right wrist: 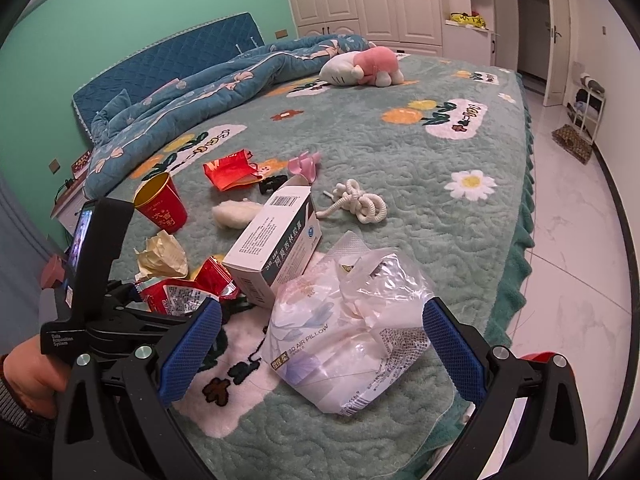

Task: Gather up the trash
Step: 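Grasp the red-and-silver snack wrapper with the left gripper while the right gripper approaches the plastic bag, then grasp the clear plastic bag with the right gripper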

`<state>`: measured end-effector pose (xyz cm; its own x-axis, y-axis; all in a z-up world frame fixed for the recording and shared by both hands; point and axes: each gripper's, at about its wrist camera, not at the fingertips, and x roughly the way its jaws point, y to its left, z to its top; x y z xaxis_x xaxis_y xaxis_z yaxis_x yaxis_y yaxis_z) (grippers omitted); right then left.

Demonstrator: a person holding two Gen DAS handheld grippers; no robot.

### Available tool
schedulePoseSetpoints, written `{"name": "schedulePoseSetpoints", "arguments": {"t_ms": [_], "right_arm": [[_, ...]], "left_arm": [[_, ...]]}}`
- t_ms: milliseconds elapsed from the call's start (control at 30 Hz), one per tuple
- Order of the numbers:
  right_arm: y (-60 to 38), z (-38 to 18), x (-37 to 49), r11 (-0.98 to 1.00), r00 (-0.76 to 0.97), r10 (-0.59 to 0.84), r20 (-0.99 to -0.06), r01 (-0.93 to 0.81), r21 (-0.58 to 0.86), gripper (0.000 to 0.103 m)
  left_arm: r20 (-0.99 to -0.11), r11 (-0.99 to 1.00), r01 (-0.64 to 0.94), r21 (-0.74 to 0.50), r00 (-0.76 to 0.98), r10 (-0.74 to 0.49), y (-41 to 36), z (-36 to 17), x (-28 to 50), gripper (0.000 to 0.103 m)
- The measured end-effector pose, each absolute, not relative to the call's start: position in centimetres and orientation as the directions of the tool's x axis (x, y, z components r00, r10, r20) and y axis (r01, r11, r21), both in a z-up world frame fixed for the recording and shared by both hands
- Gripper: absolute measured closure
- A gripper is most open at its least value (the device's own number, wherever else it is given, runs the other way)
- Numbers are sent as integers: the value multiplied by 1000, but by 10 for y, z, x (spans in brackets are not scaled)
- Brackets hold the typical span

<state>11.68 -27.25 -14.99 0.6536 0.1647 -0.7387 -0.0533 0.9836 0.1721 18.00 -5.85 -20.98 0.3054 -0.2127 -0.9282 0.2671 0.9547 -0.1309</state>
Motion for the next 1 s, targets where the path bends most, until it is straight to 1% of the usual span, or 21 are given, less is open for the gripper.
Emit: {"name": "schedulePoseSetpoints", "arguments": {"t_ms": [33,133,200,267,300,467,567,1000], "right_arm": [[-273,-151,118,983,651,167,-741,-54,174,4],[-272,-153,119,983,646,168,-745,-50,178,4],[-272,-154,120,982,642,169,-747,-50,180,4],[-272,-156,120,981,640,174,-748,-52,184,4],[-271,-156,120,981,638,177,-749,-54,186,4],[-271,-160,119,981,628,180,-757,-55,188,4],[-274,-166,117,979,612,186,-769,-45,201,4],[-284,-192,120,972,562,194,-804,-3,233,4]], "left_arm": [[-932,954,266,-141,290,-219,-58,-212,181,29],[-936,953,257,-159,269,-229,-57,-218,182,30],[-936,954,257,-155,272,-225,-57,-218,182,34],[-936,955,256,-151,273,-222,-57,-218,182,47],[-935,955,252,-155,273,-224,-56,-218,182,48],[-931,954,254,-159,283,-231,-51,-212,175,65],[-928,951,264,-159,289,-235,-51,-207,170,67],[-918,942,296,-159,307,-251,-59,-187,149,67]]}}
